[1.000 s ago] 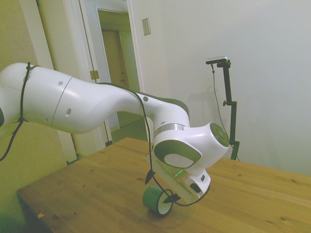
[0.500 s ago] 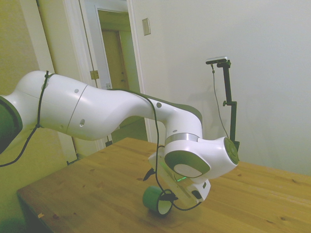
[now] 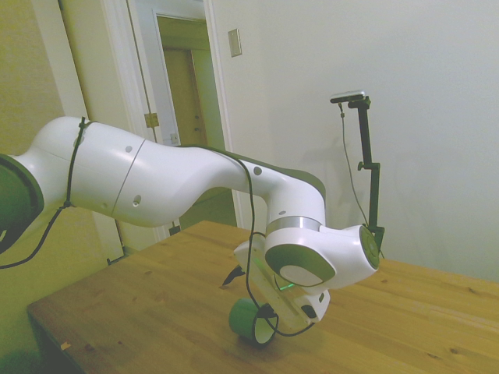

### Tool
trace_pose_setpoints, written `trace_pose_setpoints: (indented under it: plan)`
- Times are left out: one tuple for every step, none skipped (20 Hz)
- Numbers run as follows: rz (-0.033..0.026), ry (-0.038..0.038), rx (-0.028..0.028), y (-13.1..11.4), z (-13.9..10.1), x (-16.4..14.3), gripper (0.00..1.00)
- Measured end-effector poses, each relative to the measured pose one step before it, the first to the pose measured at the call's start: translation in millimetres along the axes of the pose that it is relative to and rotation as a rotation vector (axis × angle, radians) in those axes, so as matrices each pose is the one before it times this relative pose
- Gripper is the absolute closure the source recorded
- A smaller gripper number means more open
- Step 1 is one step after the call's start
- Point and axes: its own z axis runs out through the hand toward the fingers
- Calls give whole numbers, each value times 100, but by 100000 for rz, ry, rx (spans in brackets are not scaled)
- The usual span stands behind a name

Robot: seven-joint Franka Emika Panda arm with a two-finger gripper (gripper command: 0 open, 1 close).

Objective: Flip the mug upright

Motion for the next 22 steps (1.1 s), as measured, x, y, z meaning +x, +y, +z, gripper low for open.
trace_pose_setpoints:
  plan:
    - [150,-117,373,63,85,98,100]
    - [149,-151,237,67,79,88,100]
    - [130,-126,275,56,73,87,100]
    - [93,-314,327,33,97,65,100]
    - [70,-656,492,10,111,24,100]
    - [90,-665,312,14,112,19,100]
    - [-33,-430,178,-29,82,43,100]
    - [-50,-236,81,-52,74,54,100]
    - [-80,-204,11,-56,83,49,100]
    - [-126,-332,16,-79,103,17,100]
    - [-73,-221,-21,-72,77,17,100]
    - [-82,-27,-53,-70,17,18,100]
    - [-51,-8,-67,-63,-11,39,100]
    - [30,-52,-55,-41,3,47,100]
    - [98,-139,-40,0,68,62,100]
    - [192,-297,-62,-10,151,85,100]
    - [163,-323,-126,-55,173,117,100]
    - [96,-295,-176,-79,164,148,100]
    - [61,-260,-142,-74,142,136,100]
    - [90,-155,-115,-40,85,111,100]
    - [101,-81,-83,-21,46,90,100]
    - [23,-11,-95,-51,10,77,100]
